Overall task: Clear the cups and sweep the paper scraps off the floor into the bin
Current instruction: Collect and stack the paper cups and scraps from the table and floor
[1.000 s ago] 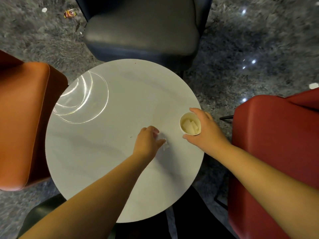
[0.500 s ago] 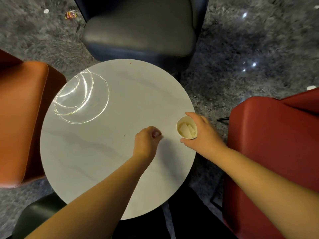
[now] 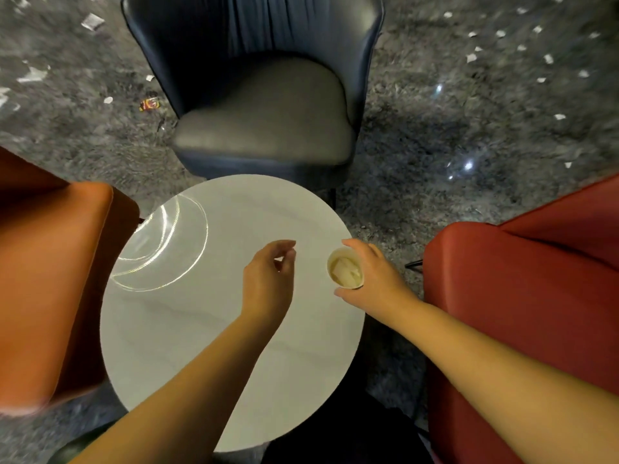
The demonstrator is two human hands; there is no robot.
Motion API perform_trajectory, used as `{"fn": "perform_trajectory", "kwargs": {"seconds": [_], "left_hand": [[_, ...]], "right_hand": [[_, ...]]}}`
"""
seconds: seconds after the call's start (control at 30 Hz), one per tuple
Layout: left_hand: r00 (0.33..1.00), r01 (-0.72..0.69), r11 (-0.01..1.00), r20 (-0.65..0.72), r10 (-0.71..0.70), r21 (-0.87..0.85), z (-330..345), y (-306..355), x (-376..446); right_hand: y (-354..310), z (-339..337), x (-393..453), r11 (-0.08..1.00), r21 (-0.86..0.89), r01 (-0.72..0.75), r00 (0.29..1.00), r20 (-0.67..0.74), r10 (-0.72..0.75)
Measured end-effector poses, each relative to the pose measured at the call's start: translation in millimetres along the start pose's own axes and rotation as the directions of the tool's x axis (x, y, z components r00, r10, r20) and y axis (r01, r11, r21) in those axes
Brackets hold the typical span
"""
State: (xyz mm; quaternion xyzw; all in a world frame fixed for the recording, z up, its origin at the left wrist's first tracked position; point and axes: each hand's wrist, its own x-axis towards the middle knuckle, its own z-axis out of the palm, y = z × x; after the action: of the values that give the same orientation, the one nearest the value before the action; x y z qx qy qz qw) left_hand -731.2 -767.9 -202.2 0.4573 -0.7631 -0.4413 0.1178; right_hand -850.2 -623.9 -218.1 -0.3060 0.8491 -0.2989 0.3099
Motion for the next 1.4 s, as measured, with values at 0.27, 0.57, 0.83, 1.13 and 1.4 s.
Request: {"fn": "perform_trajectory", "kwargs": {"seconds": [0.27, 0.57, 0.83, 1.13, 1.4], "left_hand": [[0.953, -0.194, 0.856, 0.298, 0.049, 0.479, -30, -27, 5], [0.818, -0.512, 0.607, 0.561, 0.129, 0.608, -6, 20, -8], [0.722, -0.674, 0.409, 0.665, 0.190, 0.615, 52, 76, -12], [0.711, -0.667, 0.425, 0.694, 0.116, 0.612, 154, 153, 16], [0.726, -0.663, 0.395, 0.675, 0.133, 0.636, 202, 206, 52]], "right_hand": [[-4, -16, -44, 0.996, 0.001, -0.089, 0.984, -0.154, 0.088], [20, -53, -90, 0.969, 0.067, -0.240, 0.887, -0.390, 0.247], [66, -103, -95, 0.935, 0.178, -0.308, 0.782, -0.512, 0.355], [139, -211, -72, 0.946, 0.179, -0.271, 0.792, -0.517, 0.325], [168, -271, -34, 0.952, 0.152, -0.267, 0.784, -0.541, 0.306]]}}
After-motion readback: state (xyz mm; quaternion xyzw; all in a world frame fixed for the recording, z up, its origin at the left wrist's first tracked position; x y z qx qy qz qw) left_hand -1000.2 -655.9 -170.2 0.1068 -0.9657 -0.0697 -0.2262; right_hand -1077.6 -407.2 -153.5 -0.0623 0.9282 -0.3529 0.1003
